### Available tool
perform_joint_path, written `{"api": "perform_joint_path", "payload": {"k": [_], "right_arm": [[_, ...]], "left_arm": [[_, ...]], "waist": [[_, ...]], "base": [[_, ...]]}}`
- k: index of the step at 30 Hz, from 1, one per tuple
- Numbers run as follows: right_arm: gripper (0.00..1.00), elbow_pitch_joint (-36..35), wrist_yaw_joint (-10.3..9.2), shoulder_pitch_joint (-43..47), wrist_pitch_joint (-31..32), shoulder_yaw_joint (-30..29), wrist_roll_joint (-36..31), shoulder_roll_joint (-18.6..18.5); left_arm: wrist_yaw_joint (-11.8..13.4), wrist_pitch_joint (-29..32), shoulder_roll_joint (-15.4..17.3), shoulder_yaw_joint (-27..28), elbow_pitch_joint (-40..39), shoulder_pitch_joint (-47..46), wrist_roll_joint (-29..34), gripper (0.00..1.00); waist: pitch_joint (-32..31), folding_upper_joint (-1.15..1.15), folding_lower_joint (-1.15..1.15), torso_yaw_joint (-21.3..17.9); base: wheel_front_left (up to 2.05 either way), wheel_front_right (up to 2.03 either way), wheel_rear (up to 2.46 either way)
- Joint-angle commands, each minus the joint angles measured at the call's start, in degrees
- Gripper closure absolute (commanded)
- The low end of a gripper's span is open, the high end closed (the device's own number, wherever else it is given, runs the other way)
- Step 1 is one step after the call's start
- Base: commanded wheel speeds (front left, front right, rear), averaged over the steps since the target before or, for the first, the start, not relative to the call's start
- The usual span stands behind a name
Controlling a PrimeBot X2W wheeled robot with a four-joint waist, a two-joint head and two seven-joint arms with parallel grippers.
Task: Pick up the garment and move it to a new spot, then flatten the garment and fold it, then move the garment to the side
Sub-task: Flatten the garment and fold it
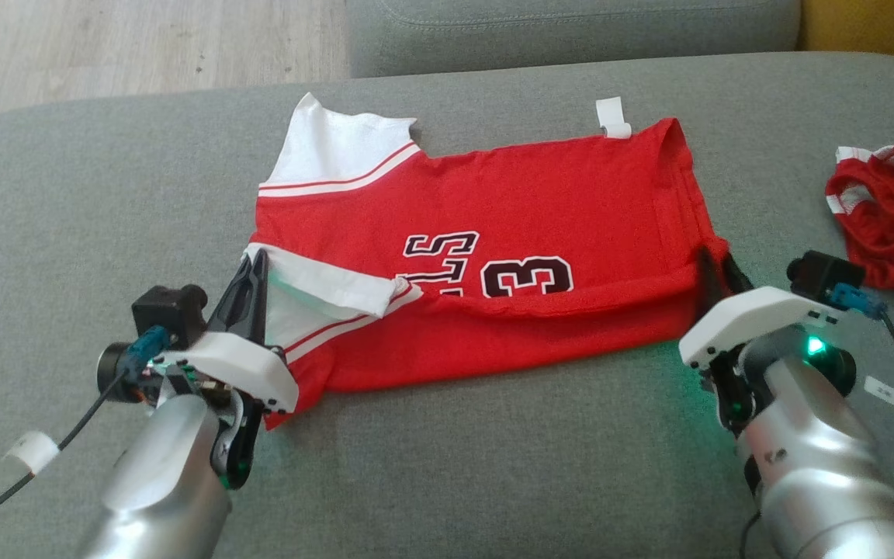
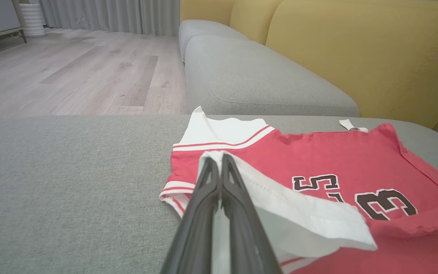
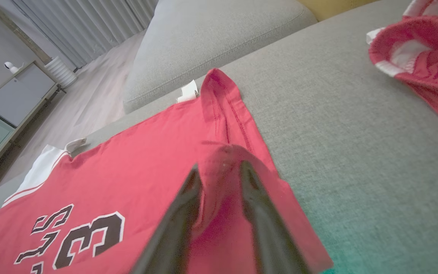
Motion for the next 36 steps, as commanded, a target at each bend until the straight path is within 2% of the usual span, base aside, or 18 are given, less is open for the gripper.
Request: {"api": "perform_joint_path", "payload": {"k": [1, 2, 3, 10, 17, 21, 27, 36], "right_arm": [[0.0, 0.18, 0.39, -3.52, -1.63, 2.42, 0.79, -0.05], [0.0, 1.05, 0.39, -4.24, -2.16, 3.15, 1.45, -0.05], [0.0, 1.61, 0.39, -4.85, -2.58, 4.17, 2.33, -0.05], [0.0, 2.81, 0.39, -7.32, -5.24, 9.76, 5.46, -0.05], [0.0, 2.9, 0.39, -6.47, -6.54, 7.55, -3.28, -0.85], [0.0, -1.27, 0.39, -2.23, -6.59, 4.38, -8.72, -2.19], [0.0, -6.98, 0.39, 4.6, -6.11, -0.2, -14.12, -1.87], [0.0, -16.13, 0.39, 9.48, -0.27, -3.37, -17.17, -0.55]], "left_arm": [[-0.29, -1.0, 0.78, 2.38, -0.09, -3.66, -0.26, 0.74], [-0.34, -1.28, 0.64, 2.38, 0.65, -3.92, -0.31, 0.29], [-0.37, -1.57, 0.53, 2.45, 1.31, -4.13, -0.43, 0.0], [-0.77, -3.65, 0.73, 3.23, 1.86, -3.69, -1.31, 0.0], [-0.57, -2.99, 2.59, 3.03, -5.58, 2.69, -2.09, 0.0], [1.13, 1.18, 4.06, 2.35, -11.5, 8.99, -2.88, 0.0], [5.32, 8.4, 5.02, 2.7, -17.07, 16.64, -5.55, 0.0], [7.29, 12.94, 3.29, 4.78, -18.7, 19.31, -10.98, 0.0]], "waist": [[-0.13, 0.0, -0.01, 0.0], [-0.24, 0.0, -0.01, 0.01], [-0.37, 0.0, -0.01, 0.03], [-1.81, 0.0, -0.01, -0.1], [-3.62, 0.0, -0.01, 0.05], [-4.38, 0.0, -0.01, 0.32], [-4.45, 0.0, -0.01, -0.04], [-2.53, 0.0, -0.01, -1.71]], "base": [[0.0, 0.0, 0.0], [0.0, 0.0, 0.0], [0.0, 0.0, 0.0], [0.0, 0.0, 0.0], [0.0, 0.0, 0.0], [0.0, 0.0, 0.0], [0.0, 0.0, 0.0], [0.0, 0.0, 0.0]]}}
